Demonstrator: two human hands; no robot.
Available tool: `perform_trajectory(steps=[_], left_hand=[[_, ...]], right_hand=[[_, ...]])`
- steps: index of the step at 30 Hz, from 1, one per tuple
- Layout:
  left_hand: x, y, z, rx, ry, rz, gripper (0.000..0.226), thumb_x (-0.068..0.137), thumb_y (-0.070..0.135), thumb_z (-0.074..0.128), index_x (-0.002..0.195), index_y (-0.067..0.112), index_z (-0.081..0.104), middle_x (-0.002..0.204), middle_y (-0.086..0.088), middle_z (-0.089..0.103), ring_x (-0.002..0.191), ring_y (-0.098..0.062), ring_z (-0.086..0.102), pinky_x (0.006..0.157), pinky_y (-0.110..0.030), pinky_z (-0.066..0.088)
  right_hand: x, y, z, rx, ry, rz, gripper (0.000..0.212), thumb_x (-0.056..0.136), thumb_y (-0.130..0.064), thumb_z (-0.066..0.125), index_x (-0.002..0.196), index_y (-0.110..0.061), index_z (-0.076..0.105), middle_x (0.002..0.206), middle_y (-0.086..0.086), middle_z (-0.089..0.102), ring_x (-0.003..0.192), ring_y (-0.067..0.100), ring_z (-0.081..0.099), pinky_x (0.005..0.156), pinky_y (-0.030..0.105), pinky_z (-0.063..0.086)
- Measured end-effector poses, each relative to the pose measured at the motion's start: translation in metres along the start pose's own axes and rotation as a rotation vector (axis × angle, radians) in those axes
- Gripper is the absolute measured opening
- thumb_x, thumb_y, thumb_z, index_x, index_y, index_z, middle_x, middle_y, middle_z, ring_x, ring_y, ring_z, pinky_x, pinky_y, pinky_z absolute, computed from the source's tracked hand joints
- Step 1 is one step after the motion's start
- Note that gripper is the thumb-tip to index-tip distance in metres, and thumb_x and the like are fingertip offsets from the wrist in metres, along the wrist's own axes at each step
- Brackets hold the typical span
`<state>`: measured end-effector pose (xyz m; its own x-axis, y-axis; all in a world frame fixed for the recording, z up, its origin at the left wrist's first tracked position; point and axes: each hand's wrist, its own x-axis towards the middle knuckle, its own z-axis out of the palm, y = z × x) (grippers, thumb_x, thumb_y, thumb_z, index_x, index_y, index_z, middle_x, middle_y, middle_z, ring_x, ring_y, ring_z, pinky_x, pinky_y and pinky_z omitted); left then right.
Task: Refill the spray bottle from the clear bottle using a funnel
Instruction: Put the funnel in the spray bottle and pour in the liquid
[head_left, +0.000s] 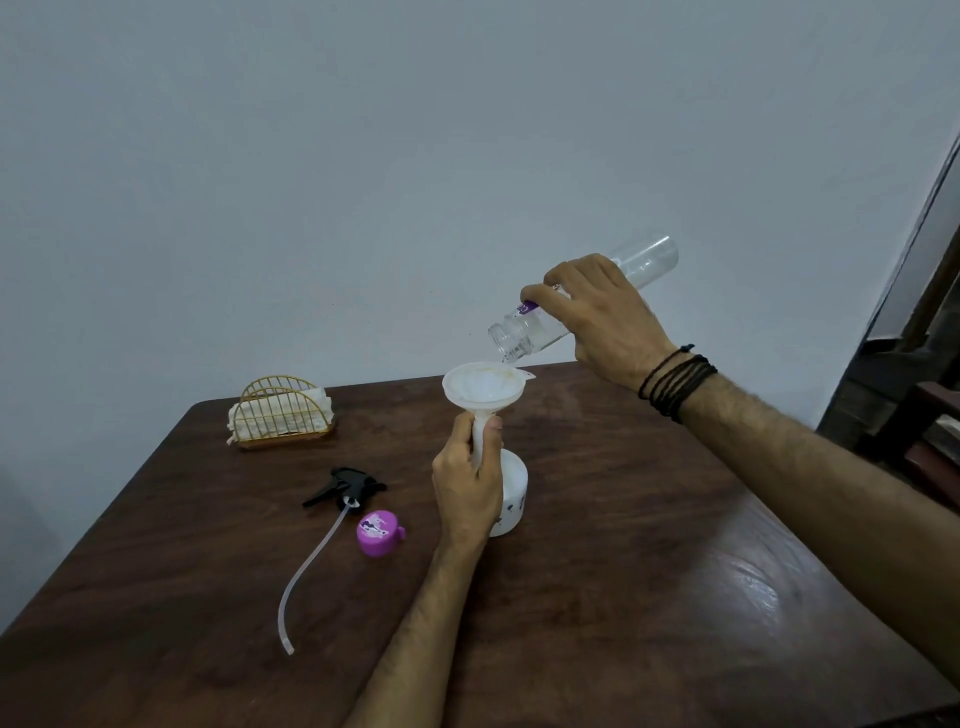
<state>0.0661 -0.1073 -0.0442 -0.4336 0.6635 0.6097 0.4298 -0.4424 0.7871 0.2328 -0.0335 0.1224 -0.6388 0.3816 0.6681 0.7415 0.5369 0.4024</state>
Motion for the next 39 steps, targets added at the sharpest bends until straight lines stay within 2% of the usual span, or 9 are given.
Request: perform_trajectory(steps=[12,17,20,23,26,30,32,35,39], left_hand=[[0.0,0.002,-0.001,-0.005,0.002,-0.002,0.036,0.098,0.05,0.048,0.098,0.019,0.065,0.082,0.009,0.069,0.077,-0.011,0.068,0.068,-0.033,0.057],[0.0,0.003,-0.002,0.004,0.001,0.015,0.037,0.098,0.05,0.047,0.095,0.017,0.065,0.081,0.01,0.068,0.076,-0.01,0.067,0.065,-0.026,0.054],[0.0,0.002,-0.002,0.003,-0.002,0.015,0.034,0.099,0.048,0.049,0.096,0.018,0.065,0.081,0.01,0.068,0.076,-0.01,0.068,0.065,-0.027,0.054],[0.0,0.002,-0.001,0.005,0.003,0.015,0.036,0.098,0.049,0.048,0.097,0.018,0.065,0.081,0.01,0.069,0.076,-0.01,0.068,0.066,-0.029,0.055],[0.0,0.002,-0.002,-0.001,0.003,0.019,0.038,0.098,0.05,0.047,0.097,0.016,0.065,0.081,0.008,0.069,0.076,-0.011,0.068,0.067,-0.03,0.056],[0.0,0.002,-0.002,-0.001,-0.001,0.01,0.039,0.097,0.052,0.047,0.096,0.017,0.065,0.082,0.009,0.069,0.077,-0.011,0.068,0.067,-0.028,0.055],[0.0,0.003,-0.002,0.004,-0.006,0.011,0.039,0.097,0.052,0.047,0.096,0.018,0.065,0.082,0.009,0.069,0.077,-0.01,0.068,0.067,-0.028,0.056],[0.0,0.002,-0.002,0.011,-0.008,0.018,0.037,0.098,0.05,0.047,0.094,0.018,0.064,0.08,0.009,0.068,0.076,-0.011,0.067,0.066,-0.032,0.056],[-0.001,0.003,-0.003,0.011,0.009,0.011,0.034,0.098,0.049,0.048,0.092,0.019,0.062,0.079,0.008,0.068,0.074,-0.012,0.066,0.065,-0.037,0.055]], right_hand=[[0.012,-0.002,-0.005,-0.162,0.065,-0.162,0.067,0.068,0.017,0.037,0.121,-0.016,0.059,0.109,0.011,0.059,0.098,0.032,0.054,0.099,0.043,0.039],[0.012,-0.005,-0.005,-0.211,0.11,-0.209,0.071,0.079,0.011,0.009,0.12,-0.016,0.06,0.109,0.011,0.061,0.099,0.034,0.056,0.101,0.043,0.039],[0.014,-0.005,-0.005,-0.213,0.15,-0.201,0.07,0.078,0.014,0.013,0.12,-0.017,0.059,0.109,0.01,0.06,0.1,0.033,0.056,0.101,0.043,0.039],[0.016,-0.004,-0.002,-0.159,0.143,-0.169,0.067,0.068,0.017,0.034,0.12,-0.018,0.06,0.108,0.009,0.06,0.099,0.032,0.055,0.101,0.042,0.038],[0.015,-0.005,0.002,-0.021,0.057,-0.103,0.071,0.059,0.016,0.047,0.119,-0.02,0.061,0.107,0.006,0.06,0.098,0.03,0.055,0.097,0.04,0.039],[0.007,-0.004,0.01,0.338,-0.092,0.08,0.069,0.063,0.009,0.064,0.125,-0.021,0.058,0.104,0.001,0.059,0.095,0.027,0.057,0.095,0.039,0.042],[-0.002,-0.004,0.012,0.562,-0.17,0.21,0.069,0.068,0.002,0.069,0.13,-0.021,0.052,0.108,-0.001,0.059,0.098,0.025,0.057,0.095,0.042,0.045],[-0.019,-0.007,0.015,0.86,-0.268,0.472,0.066,0.074,-0.004,0.078,0.129,-0.023,0.046,0.113,-0.004,0.058,0.105,0.022,0.056,0.088,0.032,0.045],[-0.045,-0.015,0.018,1.177,-0.255,0.777,0.06,0.074,-0.003,0.08,0.122,-0.021,0.048,0.117,0.0,0.065,0.103,0.017,0.064,0.086,0.032,0.052]])
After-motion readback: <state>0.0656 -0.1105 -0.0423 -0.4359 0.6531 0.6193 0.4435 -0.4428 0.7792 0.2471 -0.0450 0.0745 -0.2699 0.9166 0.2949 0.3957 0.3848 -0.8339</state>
